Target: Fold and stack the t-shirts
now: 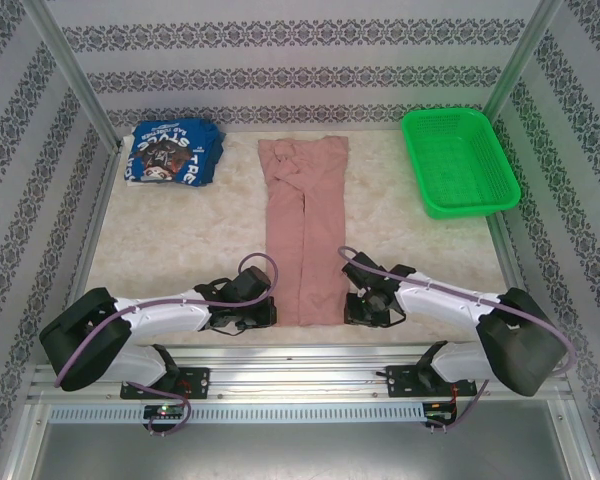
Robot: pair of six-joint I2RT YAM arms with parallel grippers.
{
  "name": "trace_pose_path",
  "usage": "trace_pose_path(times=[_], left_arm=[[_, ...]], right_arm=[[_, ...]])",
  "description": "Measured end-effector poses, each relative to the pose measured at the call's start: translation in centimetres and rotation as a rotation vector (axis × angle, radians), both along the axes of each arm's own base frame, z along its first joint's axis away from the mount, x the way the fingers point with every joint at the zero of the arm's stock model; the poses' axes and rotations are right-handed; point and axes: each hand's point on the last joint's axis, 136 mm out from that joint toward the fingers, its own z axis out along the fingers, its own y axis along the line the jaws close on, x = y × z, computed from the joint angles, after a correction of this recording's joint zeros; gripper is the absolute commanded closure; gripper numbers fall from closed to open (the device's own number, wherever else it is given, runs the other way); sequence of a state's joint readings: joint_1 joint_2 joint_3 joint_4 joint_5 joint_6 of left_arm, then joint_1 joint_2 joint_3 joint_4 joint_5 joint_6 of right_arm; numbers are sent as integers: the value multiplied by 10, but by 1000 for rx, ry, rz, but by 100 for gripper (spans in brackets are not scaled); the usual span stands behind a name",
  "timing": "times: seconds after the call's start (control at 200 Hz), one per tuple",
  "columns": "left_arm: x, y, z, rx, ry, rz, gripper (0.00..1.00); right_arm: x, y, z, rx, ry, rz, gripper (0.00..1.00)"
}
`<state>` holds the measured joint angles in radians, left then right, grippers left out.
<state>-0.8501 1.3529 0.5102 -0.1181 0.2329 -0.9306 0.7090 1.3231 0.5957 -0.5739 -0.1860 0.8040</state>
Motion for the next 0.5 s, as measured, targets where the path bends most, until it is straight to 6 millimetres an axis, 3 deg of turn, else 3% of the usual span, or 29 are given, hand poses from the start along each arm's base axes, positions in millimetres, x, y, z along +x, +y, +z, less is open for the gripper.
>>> trace_pose_path(times=[0.215, 0.385, 0.5], left_arm=[[2, -12, 9, -46, -24, -37, 93], [8, -22, 21, -74, -54, -66, 94], [9, -25, 29, -91, -73, -81, 95]], right_arm=[[3, 2, 0, 3, 16, -3, 86], [37, 42, 17, 152, -85, 31, 96], [49, 54, 29, 206, -127, 42, 100]])
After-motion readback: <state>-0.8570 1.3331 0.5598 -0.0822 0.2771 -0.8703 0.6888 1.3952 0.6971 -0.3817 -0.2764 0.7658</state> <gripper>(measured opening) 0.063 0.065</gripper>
